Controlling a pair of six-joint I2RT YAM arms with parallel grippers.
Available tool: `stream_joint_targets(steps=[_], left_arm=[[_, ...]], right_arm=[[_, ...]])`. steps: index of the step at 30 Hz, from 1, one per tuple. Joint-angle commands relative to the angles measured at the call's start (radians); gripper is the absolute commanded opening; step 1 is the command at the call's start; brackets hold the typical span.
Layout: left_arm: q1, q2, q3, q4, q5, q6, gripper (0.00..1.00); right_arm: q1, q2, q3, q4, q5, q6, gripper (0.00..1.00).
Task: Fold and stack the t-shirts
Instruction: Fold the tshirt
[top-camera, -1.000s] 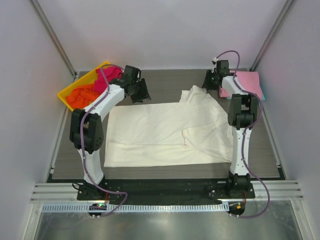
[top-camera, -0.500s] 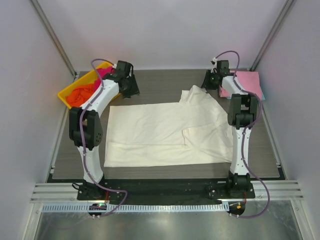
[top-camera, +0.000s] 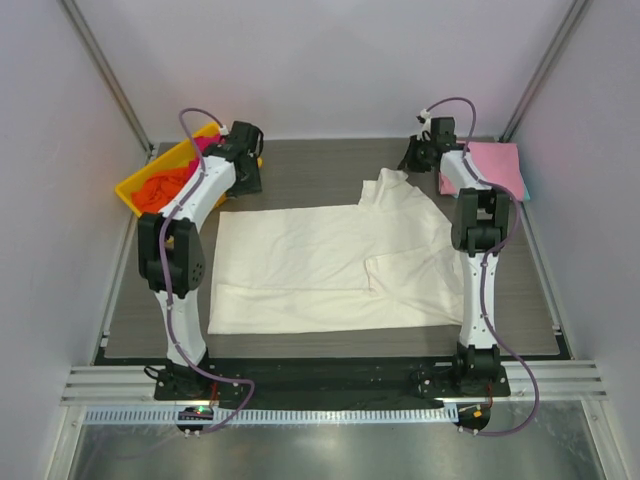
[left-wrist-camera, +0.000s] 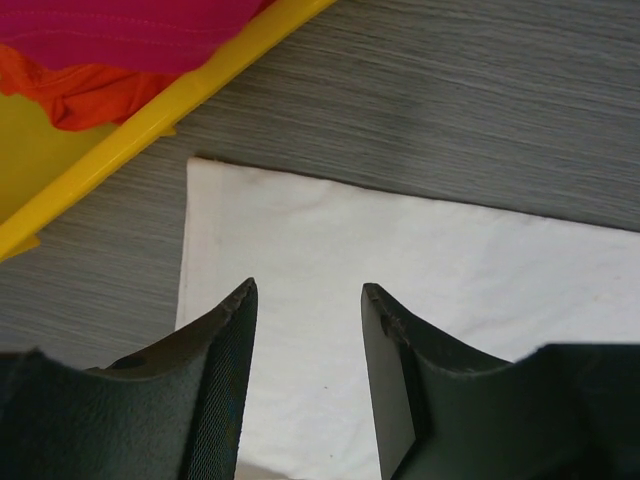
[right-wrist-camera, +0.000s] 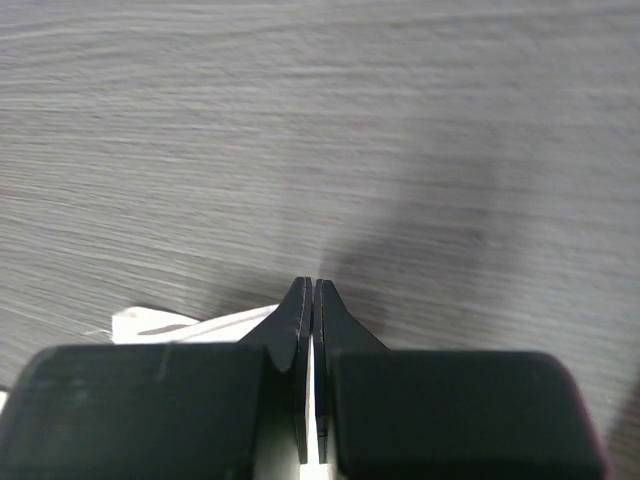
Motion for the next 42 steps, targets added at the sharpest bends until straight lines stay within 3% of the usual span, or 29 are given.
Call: stream_joint_targets(steps=[1, 6, 14, 21, 29, 42], left_arm=[[0.008, 0.034, -0.014, -0.032, -0.130, 0.025, 0.47], [0.029, 0.049, -0.010, 0.011, -0.140, 0.081, 0.45], [0.034, 0.101, -0.007, 0.137, -0.018, 0.307, 0.46], [0.054, 0.126, 0.005, 0.134, 0.076, 0.413, 0.46], [0.071, 0.209, 0.052, 0.070, 0.150, 0.546, 0.44], [0.109, 0.288, 0.090, 0.089, 0.153, 0.582, 0.44]], right_arm=[[0.020, -0.041, 0.044, 0.114, -0.064, 0.004, 0.01], [0.028, -0.055, 0.016, 0.177, -0.063, 0.009, 0.01], [0.040, -0.093, -0.065, 0.298, 0.026, -0.005, 0.01], [0.042, -0.106, -0.080, 0.307, 0.138, -0.014, 0.01], [0.042, -0.129, -0.122, 0.321, 0.103, -0.010, 0.01], [0.040, -0.187, -0.215, 0.341, 0.117, -0.023, 0.01]])
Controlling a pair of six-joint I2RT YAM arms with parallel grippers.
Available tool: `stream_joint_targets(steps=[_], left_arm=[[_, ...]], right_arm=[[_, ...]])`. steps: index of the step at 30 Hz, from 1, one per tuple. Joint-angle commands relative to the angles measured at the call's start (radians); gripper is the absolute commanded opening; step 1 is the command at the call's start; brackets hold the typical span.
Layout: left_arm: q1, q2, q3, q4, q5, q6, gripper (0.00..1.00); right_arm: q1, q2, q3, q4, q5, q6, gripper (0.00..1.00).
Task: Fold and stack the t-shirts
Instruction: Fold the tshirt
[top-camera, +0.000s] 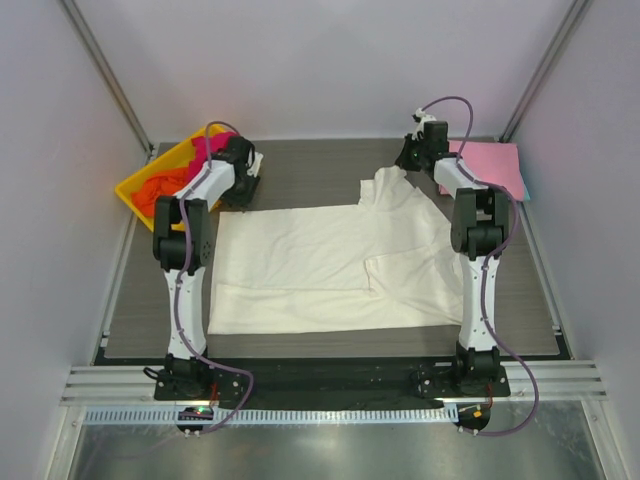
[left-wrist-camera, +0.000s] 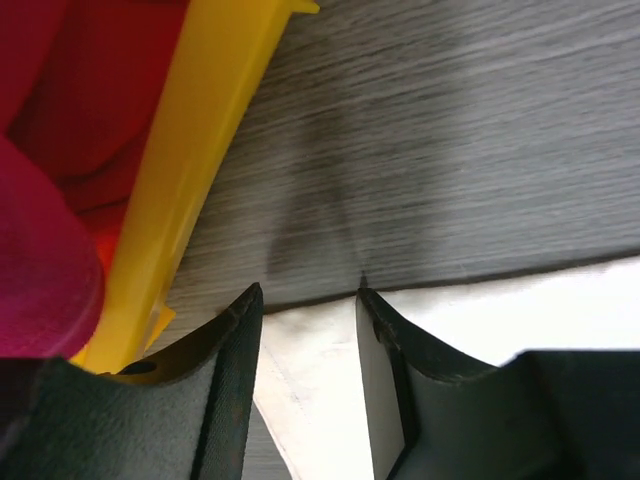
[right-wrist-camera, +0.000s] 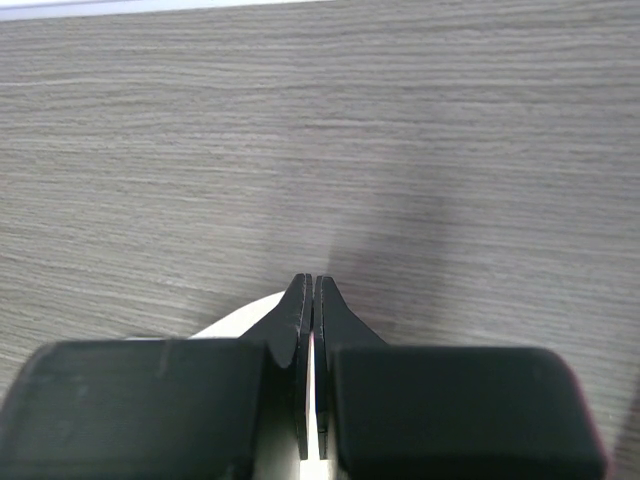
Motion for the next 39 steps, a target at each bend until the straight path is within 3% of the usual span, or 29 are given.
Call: stream_joint_targets(steps=[1, 7, 19, 29, 39], left_arm=[[0.012, 0.022, 0.033, -0.008, 0.030, 0.024, 0.43], [0.024, 0.020, 0.000, 0.000, 0.064, 0.020, 0.37], [0.035, 0.008, 0.000, -0.051, 0.136, 0.012, 0.00], [0.035, -0.070, -0.023, -0.013, 0.136, -0.061, 0.00], [0.037, -0.135, -0.081, 0.021, 0.002, -0.121, 0.00]], right_arm=[[0.000, -0.103, -0.026, 0.055, 0.022, -0.025, 0.01], [0.002, -0.131, -0.048, 0.056, 0.026, -0.032, 0.01], [0.002, -0.174, -0.073, 0.056, 0.032, -0.017, 0.01], [0.000, -0.222, -0.106, 0.056, 0.035, -0.009, 0.01], [0.000, -0.289, -0.191, 0.065, 0.038, -0.006, 0.01]])
